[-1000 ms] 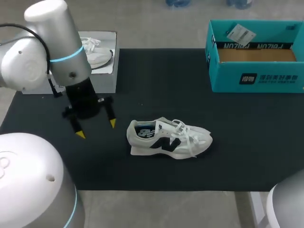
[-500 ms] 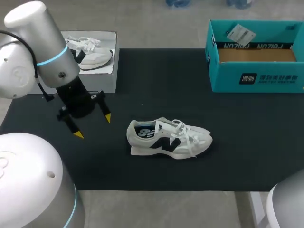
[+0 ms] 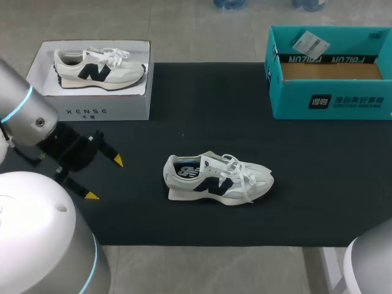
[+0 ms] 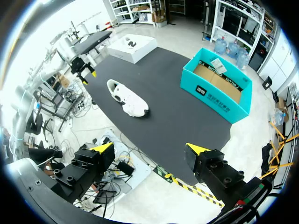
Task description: Take the shoe out of the shoebox, open the shoe tongue, remove and reinsert the insole, then place the shoe into the shoebox
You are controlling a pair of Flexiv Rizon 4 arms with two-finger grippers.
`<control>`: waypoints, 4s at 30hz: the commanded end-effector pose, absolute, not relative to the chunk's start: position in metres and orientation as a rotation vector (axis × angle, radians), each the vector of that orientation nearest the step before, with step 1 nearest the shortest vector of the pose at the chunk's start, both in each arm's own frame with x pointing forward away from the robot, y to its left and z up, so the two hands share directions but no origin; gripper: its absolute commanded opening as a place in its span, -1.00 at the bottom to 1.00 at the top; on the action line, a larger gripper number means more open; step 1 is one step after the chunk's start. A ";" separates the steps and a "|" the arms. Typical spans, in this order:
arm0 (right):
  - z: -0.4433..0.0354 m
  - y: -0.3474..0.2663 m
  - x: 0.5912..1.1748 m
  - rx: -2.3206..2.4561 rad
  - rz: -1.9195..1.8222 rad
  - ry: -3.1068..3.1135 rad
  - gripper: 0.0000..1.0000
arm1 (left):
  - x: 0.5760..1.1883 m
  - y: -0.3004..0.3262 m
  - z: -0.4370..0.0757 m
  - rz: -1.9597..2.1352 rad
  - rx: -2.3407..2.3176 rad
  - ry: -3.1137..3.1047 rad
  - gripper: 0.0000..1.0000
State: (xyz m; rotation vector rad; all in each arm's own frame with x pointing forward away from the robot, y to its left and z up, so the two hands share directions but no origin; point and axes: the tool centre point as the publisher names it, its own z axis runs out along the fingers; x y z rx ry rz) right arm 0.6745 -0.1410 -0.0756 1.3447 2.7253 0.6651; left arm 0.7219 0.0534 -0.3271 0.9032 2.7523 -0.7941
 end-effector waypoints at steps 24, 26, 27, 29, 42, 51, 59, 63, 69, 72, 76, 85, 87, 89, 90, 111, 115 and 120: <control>-0.074 -0.141 0.678 1.347 0.658 2.732 1.00 | 0.769 0.059 -0.370 -1.700 0.600 2.604 1.00; -0.074 -0.141 0.678 1.347 0.658 2.732 1.00 | 0.772 0.062 -0.373 -1.735 0.564 2.603 1.00; -0.074 -0.141 0.678 1.347 0.658 2.732 1.00 | 0.772 0.064 -0.374 -1.758 0.552 2.595 1.00; -0.074 -0.141 0.678 1.347 0.658 2.732 1.00 | 0.770 0.067 -0.377 -1.771 0.529 2.585 1.00; -0.074 -0.141 0.678 1.347 0.658 2.732 1.00 | 0.762 0.068 -0.399 -1.884 0.328 2.519 1.00; -0.074 -0.141 0.678 1.347 0.658 2.732 1.00 | 0.773 0.036 -0.403 -1.908 0.334 2.534 1.00; -0.074 -0.141 0.678 1.347 0.658 2.732 1.00 | 0.780 0.003 -0.413 -1.908 0.321 2.544 1.00; -0.074 -0.141 0.678 1.347 0.658 2.732 1.00 | 0.783 -0.011 -0.420 -1.912 0.321 2.556 1.00; -0.074 -0.141 0.678 1.347 0.658 2.732 1.00 | 0.785 -0.029 -0.427 -1.934 0.318 2.569 1.00; -0.074 -0.141 0.678 1.347 0.658 2.732 1.00 | 0.784 -0.035 -0.428 -1.943 0.315 2.569 1.00; -0.074 -0.141 0.678 1.347 0.658 2.732 1.00 | 0.784 -0.044 -0.428 -1.964 0.308 2.563 1.00; -0.074 -0.141 0.678 1.347 0.658 2.732 1.00 | 0.776 -0.062 -0.422 -1.939 0.330 2.569 1.00; -0.074 -0.141 0.678 1.347 0.658 2.732 1.00 | 0.775 -0.065 -0.421 -1.932 0.332 2.567 1.00; -0.074 -0.141 0.678 1.347 0.658 2.732 1.00 | 0.775 -0.068 -0.420 -1.930 0.332 2.564 1.00; -0.074 -0.141 0.678 1.347 0.658 2.732 1.00 | 0.775 -0.070 -0.420 -1.929 0.331 2.563 1.00; -0.074 -0.141 0.678 1.347 0.658 2.732 1.00 | 0.779 -0.095 -0.429 -1.848 0.263 2.581 1.00; -0.074 -0.141 0.678 1.347 0.658 2.732 1.00 | 0.780 -0.097 -0.433 -1.852 0.235 2.599 1.00; -0.074 -0.141 0.678 1.347 0.658 2.732 1.00 | 0.780 -0.099 -0.437 -1.822 0.208 2.601 1.00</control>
